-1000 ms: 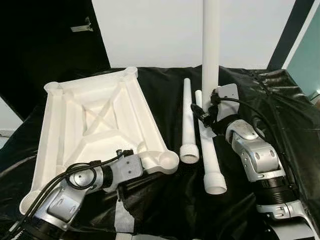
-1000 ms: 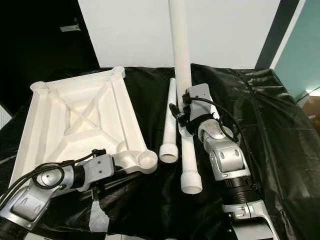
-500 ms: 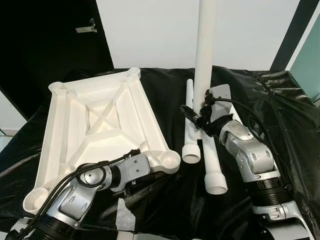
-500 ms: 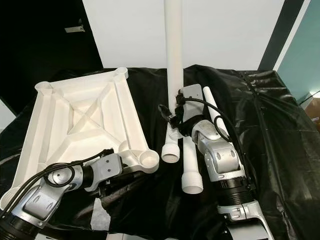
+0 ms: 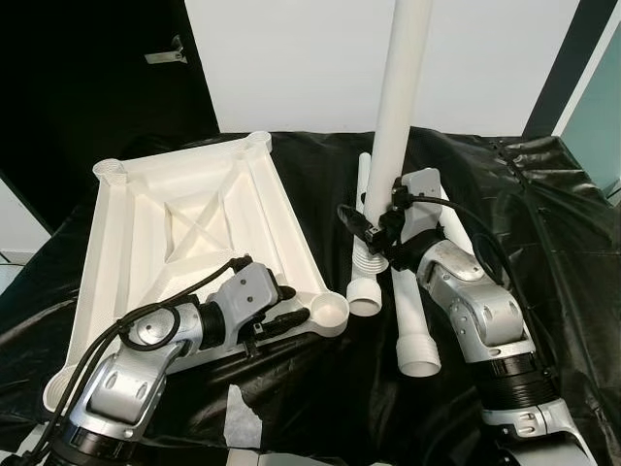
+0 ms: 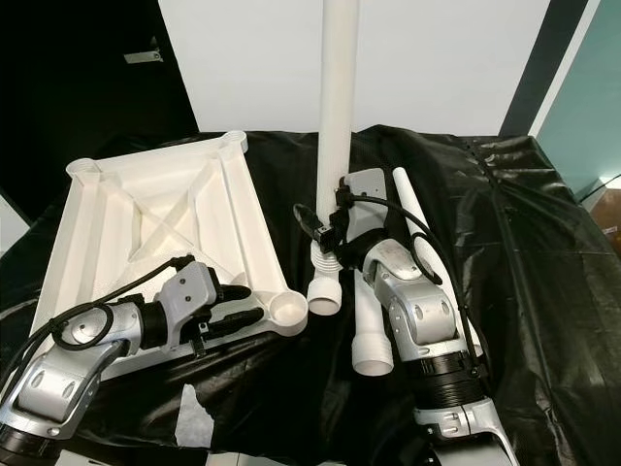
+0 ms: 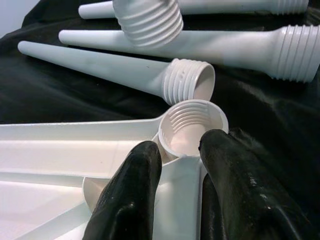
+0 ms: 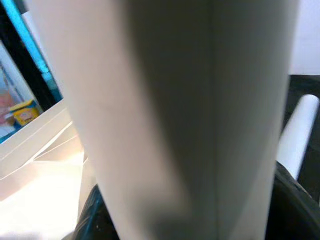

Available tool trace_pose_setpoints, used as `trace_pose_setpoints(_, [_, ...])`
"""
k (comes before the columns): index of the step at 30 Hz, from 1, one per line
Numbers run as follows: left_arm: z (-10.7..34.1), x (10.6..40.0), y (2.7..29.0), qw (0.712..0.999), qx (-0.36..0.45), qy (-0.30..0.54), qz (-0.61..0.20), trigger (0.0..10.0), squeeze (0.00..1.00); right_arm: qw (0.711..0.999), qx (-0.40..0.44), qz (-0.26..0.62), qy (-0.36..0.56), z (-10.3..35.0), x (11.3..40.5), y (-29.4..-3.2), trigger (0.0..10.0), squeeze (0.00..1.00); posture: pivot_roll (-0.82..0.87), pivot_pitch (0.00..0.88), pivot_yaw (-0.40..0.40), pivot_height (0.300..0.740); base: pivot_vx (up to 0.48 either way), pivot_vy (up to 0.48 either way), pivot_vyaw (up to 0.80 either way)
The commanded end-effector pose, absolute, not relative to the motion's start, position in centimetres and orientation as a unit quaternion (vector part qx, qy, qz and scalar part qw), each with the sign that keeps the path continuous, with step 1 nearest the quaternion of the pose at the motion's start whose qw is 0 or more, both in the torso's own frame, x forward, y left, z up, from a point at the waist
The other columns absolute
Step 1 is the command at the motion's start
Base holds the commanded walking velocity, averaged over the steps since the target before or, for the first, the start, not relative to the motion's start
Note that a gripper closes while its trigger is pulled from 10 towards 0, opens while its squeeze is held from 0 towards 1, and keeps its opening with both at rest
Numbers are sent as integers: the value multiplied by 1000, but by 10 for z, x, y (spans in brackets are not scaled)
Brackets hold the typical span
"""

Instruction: Building children table

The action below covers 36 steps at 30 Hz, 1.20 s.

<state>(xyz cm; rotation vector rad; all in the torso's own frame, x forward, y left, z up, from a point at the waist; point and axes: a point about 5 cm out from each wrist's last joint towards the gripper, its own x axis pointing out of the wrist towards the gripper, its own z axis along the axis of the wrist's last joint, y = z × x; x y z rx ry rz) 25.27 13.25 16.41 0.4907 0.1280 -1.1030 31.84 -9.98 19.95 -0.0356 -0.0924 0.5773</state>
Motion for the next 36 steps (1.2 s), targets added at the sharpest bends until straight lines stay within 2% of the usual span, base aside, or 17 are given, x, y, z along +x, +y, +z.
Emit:
trace_pose_setpoints(1, [170, 255, 135, 829, 231, 43, -507, 10000, 0, 951, -25, 301, -67, 205, 315, -95, 10000, 0, 3, 0, 32, 740, 0, 0, 0])
trace_pose_setpoints(5, [172, 256, 135, 838, 223, 31, -498, 10000, 0, 948, -32, 308, -72, 205, 313, -93, 10000, 0, 2, 0, 33, 740, 0, 0, 0])
trace_pose_setpoints(9, [174, 261, 135, 858, 212, 13, -468, 10000, 0, 940, -43, 329, -79, 202, 307, -85, 10000, 0, 0, 0, 33, 740, 0, 0, 0])
trace_pose_setpoints(16, [169, 267, 140, 877, 200, 27, -435, 10000, 0, 931, -46, 353, -81, 195, 300, -75, 10000, 0, 4, 0, 28, 740, 0, 0, 0])
trace_pose_setpoints(25, [163, 266, 145, 887, 190, 33, -419, 10000, 0, 923, -43, 373, -78, 187, 294, -64, 10000, 0, 16, 0, 17, 740, 0, 0, 0])
trace_pose_setpoints(36, [159, 249, 148, 897, 139, 23, -419, 10000, 0, 920, -35, 383, -76, 179, 290, -56, 10000, 0, 38, 0, -2, 740, 0, 0, 0])
